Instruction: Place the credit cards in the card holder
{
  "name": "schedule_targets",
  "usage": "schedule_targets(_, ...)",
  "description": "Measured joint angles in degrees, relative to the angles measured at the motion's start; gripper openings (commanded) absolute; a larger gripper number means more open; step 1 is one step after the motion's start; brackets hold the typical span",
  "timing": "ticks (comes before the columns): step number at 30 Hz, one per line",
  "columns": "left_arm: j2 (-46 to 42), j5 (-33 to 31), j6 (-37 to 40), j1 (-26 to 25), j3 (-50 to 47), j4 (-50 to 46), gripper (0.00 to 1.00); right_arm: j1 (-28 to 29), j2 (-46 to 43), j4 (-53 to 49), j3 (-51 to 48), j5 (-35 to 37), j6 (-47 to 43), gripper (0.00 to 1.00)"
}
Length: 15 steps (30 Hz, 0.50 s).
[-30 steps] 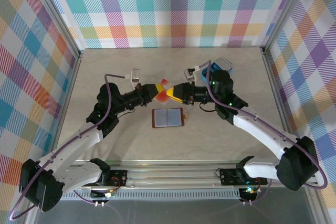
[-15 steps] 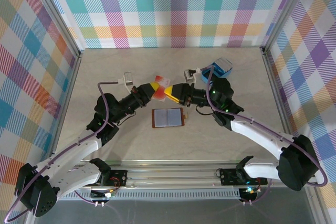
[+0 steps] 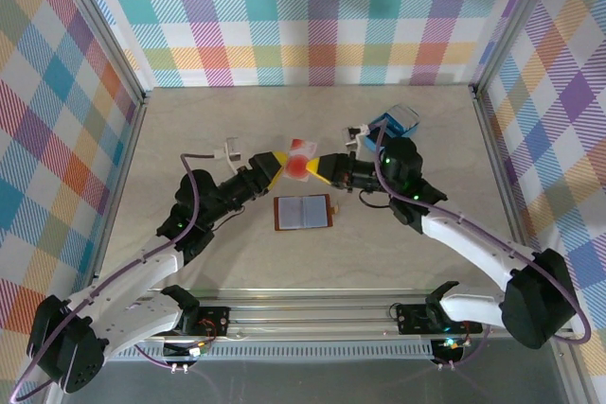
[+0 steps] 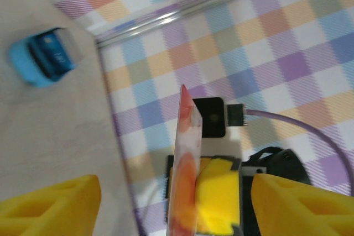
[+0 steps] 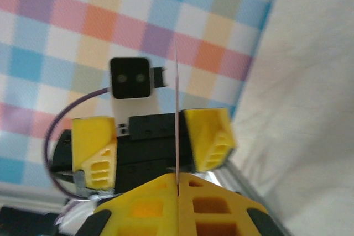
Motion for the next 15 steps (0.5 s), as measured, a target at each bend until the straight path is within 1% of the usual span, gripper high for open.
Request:
schedule_targets(2,-0.1,2.5,1.5,3.0,-0.5,-3.3,0.76,-2.9,0.1,-6.4,0.4,0.0,-4.3,0.00)
schedule_targets(3,0.3,4.2,2.3,4.6,-1.2,-4.2,0.80,-4.2,0.7,-10.3,0.8,0.0,-6.8,0.00)
schedule_targets(4,1.2,5.8,3.2,6.1,-2.2,-4.5,0.80,-5.3,1.6,-14.4,1.6,0.2,-9.6,0.00)
schedule_targets(6,3.8,8.2,5.2,7.8,-3.8,-5.9,0.81,-6.1,4.3,-21.2,3.4,0.7,-14.6,0.00)
schedule_targets(10,10.9,11.4,10.4,8.5,-5.2,-9.7,0.82,-6.1,10.8,-29.9,5.9,1.2,-23.4,0.00)
schedule_targets(15,19.7,14.1,14.5,8.7,-5.2,-9.4,0.80,-6.1,19.2,-33.2,7.6,1.2,-28.1,0.00)
